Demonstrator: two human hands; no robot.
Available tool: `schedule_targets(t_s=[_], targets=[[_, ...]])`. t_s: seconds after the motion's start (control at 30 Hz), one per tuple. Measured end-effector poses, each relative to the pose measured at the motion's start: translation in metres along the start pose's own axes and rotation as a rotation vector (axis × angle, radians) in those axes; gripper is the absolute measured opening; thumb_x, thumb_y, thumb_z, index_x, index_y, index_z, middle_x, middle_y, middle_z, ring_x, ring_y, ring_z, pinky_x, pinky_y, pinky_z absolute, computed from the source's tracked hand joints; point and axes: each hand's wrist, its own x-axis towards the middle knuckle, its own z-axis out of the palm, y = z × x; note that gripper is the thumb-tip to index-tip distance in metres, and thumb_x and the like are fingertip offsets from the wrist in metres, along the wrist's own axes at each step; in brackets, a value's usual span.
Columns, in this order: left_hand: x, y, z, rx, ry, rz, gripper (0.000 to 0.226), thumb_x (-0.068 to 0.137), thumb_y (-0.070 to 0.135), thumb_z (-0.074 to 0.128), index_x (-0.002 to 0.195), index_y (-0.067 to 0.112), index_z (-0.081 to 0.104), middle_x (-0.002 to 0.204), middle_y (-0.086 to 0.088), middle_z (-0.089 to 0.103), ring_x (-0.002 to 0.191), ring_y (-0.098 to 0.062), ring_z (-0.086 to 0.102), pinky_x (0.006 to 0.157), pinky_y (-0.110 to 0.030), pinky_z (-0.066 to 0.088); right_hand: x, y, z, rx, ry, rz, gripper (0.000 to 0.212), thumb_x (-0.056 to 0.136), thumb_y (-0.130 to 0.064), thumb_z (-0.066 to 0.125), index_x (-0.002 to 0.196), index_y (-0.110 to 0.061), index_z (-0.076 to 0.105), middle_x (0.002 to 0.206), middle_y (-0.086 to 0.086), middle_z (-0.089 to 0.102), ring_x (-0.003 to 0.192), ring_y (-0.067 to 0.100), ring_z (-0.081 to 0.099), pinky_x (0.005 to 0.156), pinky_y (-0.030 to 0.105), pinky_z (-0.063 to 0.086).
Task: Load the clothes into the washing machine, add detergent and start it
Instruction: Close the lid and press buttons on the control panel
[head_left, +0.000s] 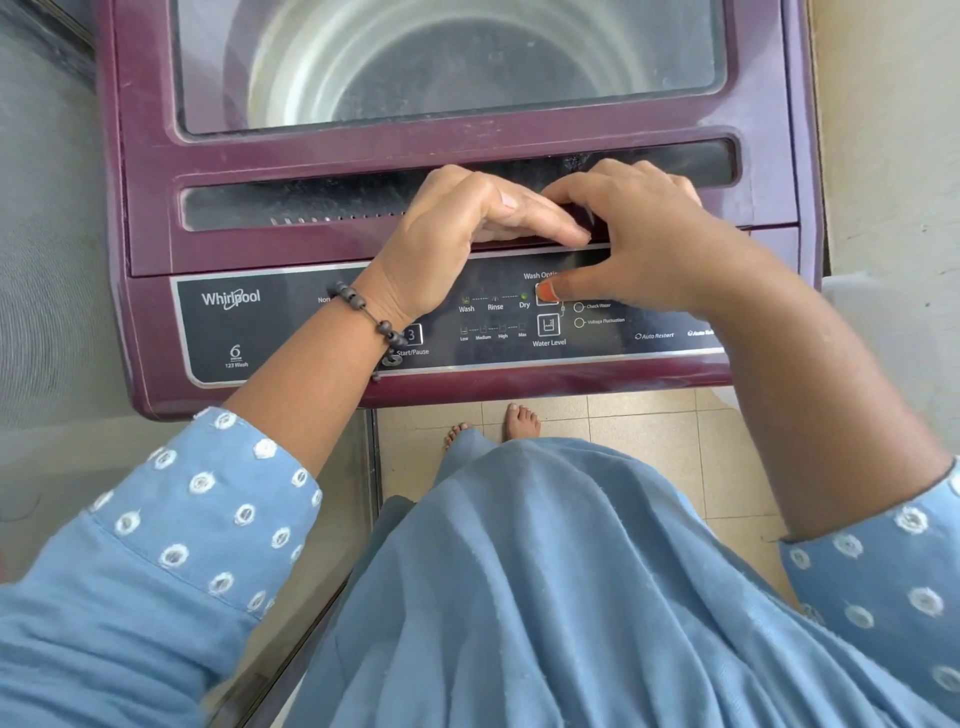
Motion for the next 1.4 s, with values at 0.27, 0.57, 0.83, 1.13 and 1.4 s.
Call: schedule_targets(t_s=[0.27,0.57,0.83,1.13,1.4], targets=[[0.002,0.001,0.01,-0.066,-0.079,-0.018,0.051,0.084,0.003,0.026,0.107,0.009,0.072,0.098,0.001,0.077,0.104,-0.013,0.07,0.091,-0.021,0.051,-0.003,0.0,0.0,0.002,0.009,-0.007,0.073,0.072,-0.051,0.072,0.139,-0.032,0.047,0.11,-0.007,0.043,0.116,0.025,0.042,0.101,0.038,0.027],[0.006,-0.003,0.002,-0.104,-0.128,-0.029,0.049,0.085,0.005,0.028,0.11,0.008,0.07,0.105,-0.006,0.076,0.111,-0.02,0.068,0.095,-0.026,0.051,-0.002,0.0,0.004,-0.008,0.026,0.0,0.073,0.073,-0.051,0.071,0.139,-0.033,0.047,0.122,-0.001,0.05,0.119,0.027,0.042,0.104,0.039,0.025],[0.008,-0.009,0.0,-0.137,-0.134,-0.017,0.048,0.082,0.013,0.035,0.102,0.001,0.076,0.107,-0.01,0.077,0.112,-0.023,0.068,0.096,-0.029,0.051,-0.001,0.002,0.005,-0.013,0.003,-0.019,0.069,0.072,-0.053,0.066,0.136,-0.033,0.048,0.113,-0.005,0.045,0.117,0.029,0.041,0.103,0.04,0.024],[0.007,-0.007,0.002,-0.174,-0.093,-0.05,0.053,0.083,0.006,0.027,0.098,-0.001,0.077,0.102,-0.006,0.078,0.108,-0.022,0.07,0.094,-0.028,0.052,0.0,0.001,0.002,0.011,-0.037,-0.017,0.076,0.065,-0.055,0.06,0.137,-0.034,0.047,0.109,-0.008,0.041,0.103,0.018,0.032,0.094,0.03,0.018],[0.006,-0.006,0.002,-0.163,-0.107,-0.037,0.048,0.083,0.009,0.031,0.1,-0.001,0.075,0.099,-0.004,0.078,0.108,-0.021,0.069,0.094,-0.026,0.051,-0.003,-0.002,-0.002,0.025,-0.05,-0.012,0.072,0.069,-0.05,0.068,0.136,-0.034,0.048,0.112,-0.006,0.044,0.115,0.026,0.04,0.103,0.038,0.023]])
